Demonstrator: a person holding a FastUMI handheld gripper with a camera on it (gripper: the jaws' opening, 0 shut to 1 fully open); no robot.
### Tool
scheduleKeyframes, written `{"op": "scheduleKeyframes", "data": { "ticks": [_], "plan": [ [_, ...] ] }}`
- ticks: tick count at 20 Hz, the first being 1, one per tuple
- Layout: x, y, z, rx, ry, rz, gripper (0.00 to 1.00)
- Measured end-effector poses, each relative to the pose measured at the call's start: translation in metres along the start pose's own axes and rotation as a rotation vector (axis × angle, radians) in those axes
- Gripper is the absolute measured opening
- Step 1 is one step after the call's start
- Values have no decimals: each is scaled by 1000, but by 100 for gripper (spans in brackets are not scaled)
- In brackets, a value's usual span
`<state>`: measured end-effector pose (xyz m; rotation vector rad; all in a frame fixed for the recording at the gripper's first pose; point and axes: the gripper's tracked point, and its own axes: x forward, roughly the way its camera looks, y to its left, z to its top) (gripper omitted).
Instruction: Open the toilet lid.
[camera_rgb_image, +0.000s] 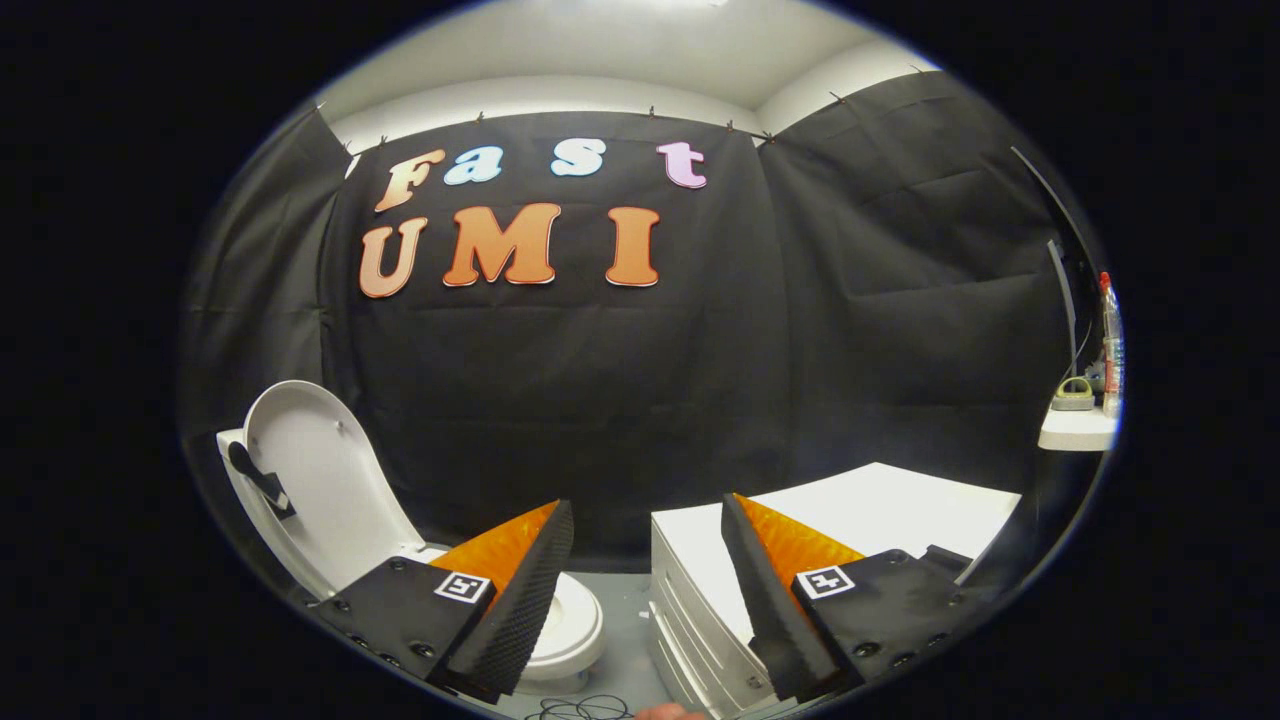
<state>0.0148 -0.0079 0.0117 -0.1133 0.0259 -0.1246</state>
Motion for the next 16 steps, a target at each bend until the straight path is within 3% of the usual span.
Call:
{"op": "scheduleKeyframes", "data": {
  "ticks": [16],
  "plan": [
    [-2,6,2,-5,4,10,96]
  ]
}}
